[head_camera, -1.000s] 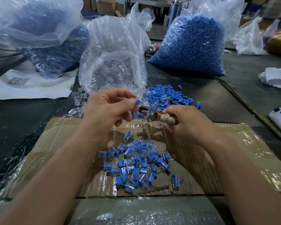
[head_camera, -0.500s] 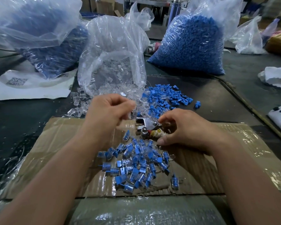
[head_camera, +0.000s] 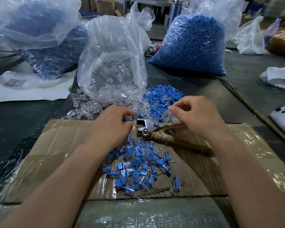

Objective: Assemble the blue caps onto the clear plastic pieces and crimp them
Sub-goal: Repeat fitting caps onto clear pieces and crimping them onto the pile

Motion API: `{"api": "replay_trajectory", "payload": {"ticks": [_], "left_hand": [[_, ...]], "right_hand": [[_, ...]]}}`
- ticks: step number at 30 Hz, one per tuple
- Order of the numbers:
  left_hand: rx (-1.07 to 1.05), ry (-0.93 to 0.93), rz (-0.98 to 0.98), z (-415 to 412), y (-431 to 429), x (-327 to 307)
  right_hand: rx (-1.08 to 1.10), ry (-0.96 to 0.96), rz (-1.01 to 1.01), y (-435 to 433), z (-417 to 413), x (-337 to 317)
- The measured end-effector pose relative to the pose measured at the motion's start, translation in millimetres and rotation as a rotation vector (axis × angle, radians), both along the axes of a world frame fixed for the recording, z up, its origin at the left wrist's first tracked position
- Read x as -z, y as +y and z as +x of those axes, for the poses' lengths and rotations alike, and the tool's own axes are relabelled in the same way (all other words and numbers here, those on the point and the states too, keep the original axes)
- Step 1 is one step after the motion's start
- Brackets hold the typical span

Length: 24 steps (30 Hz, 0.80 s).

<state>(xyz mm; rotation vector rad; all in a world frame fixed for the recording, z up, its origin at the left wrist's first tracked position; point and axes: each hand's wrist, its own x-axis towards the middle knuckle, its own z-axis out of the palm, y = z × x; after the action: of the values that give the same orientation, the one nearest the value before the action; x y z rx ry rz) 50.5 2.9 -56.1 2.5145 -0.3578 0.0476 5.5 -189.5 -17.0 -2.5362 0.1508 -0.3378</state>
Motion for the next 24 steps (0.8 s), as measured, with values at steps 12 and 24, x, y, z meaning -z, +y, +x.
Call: {"api": "replay_trajectory", "payload": {"ticks": [12, 24], "left_hand": [[-0.048, 0.008, -0.332, -5.6, 2.5, -13.0], [-0.001, 0.032, -0.613, -10.8, 2.1, -20.1]], "right_hand": [[0.039, -0.065, 0.033, -2.5, 9.4, 10.8], [-0.001, 0.244, -0.184, 9.2, 26.6, 19.5]]}}
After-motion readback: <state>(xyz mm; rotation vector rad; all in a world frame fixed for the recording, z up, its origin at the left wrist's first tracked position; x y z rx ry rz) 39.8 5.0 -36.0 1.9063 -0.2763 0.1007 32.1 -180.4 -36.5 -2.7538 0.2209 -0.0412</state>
